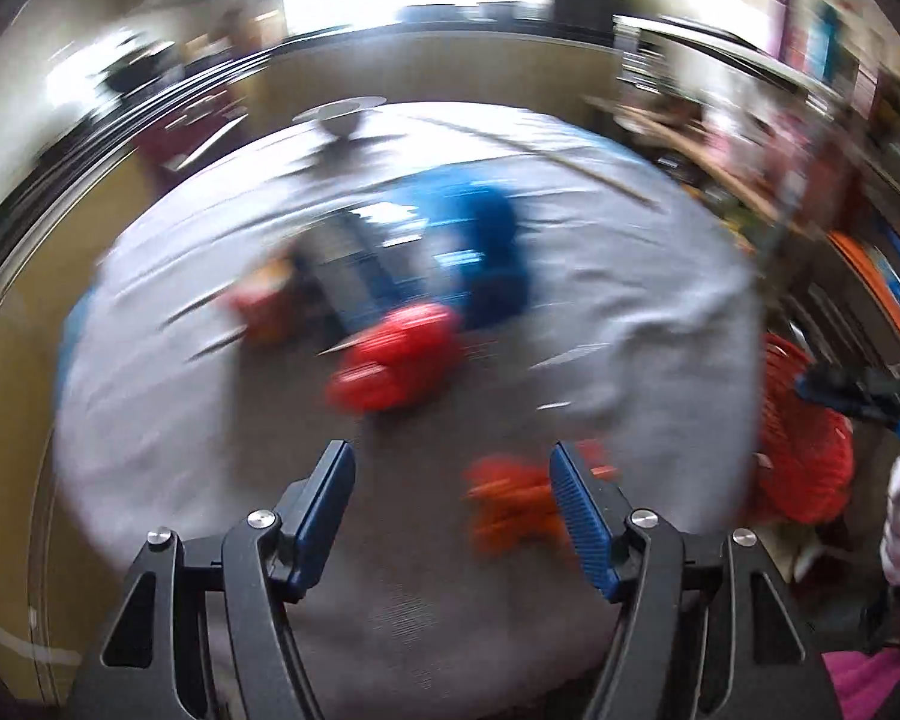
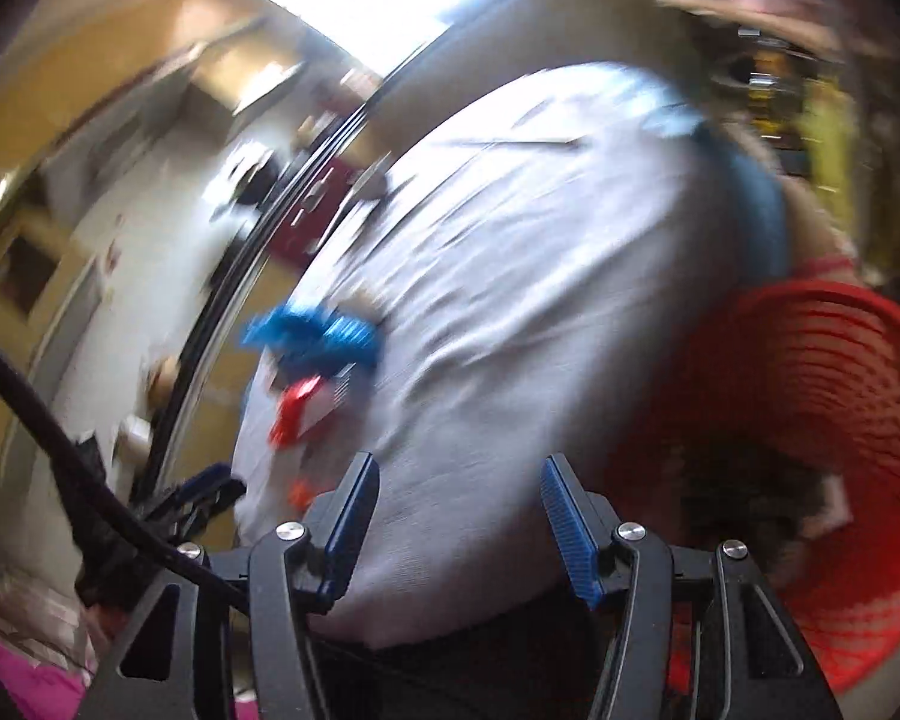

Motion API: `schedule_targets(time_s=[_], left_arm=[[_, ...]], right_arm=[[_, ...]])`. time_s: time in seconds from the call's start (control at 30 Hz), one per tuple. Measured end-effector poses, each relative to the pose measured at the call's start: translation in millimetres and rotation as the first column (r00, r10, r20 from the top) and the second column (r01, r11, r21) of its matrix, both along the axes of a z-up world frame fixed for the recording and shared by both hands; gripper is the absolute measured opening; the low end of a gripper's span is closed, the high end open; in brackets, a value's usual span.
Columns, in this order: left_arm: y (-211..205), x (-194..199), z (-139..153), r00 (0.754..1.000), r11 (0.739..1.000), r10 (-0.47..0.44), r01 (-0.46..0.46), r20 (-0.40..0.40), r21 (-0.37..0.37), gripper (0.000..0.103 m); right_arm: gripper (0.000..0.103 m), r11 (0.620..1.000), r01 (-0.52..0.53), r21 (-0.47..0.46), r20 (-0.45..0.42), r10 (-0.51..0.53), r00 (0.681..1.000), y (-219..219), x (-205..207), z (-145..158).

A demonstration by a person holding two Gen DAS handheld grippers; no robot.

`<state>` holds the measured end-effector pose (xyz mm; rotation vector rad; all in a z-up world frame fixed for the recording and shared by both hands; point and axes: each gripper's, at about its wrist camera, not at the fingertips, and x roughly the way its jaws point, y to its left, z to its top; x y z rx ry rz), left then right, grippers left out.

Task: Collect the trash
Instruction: 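Grasp the red plastic bag with the left tool while the right tool grasps the clear tray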

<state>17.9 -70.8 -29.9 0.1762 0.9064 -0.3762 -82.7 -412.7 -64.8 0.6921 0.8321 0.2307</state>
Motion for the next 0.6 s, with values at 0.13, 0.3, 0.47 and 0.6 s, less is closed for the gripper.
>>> schedule_targets(time_s=[0.13, 0.3, 0.47, 0.6], left_arm=[[55, 14, -7, 0.988, 0.988, 0.153, -0.154, -0.018, -0.030, 0.068], [70, 34, -4, 0.983, 0.976, 0.176, -0.181, -0.048, -0.125, 0.069], [42, 66, -15, 0.993, 0.985, 0.092, -0.101, -0.068, -0.142, 0.069], [23, 87, -27, 0.991, 0.979, -0.006, -0.021, -0.132, -0.202, 0.069]], right_arm=[[0.060, 0.987, -0.144, -0.071, 0.001, 0.144, 0.990, 59, 38, 8], [0.060, 0.975, -0.201, -0.098, 0.014, 0.203, 0.979, 90, 85, 12], [0.060, 0.977, -0.210, -0.042, 0.020, 0.211, 0.977, 97, 134, 11], [0.060, 0.970, -0.243, -0.021, 0.023, 0.244, 0.970, 94, 162, 2]])
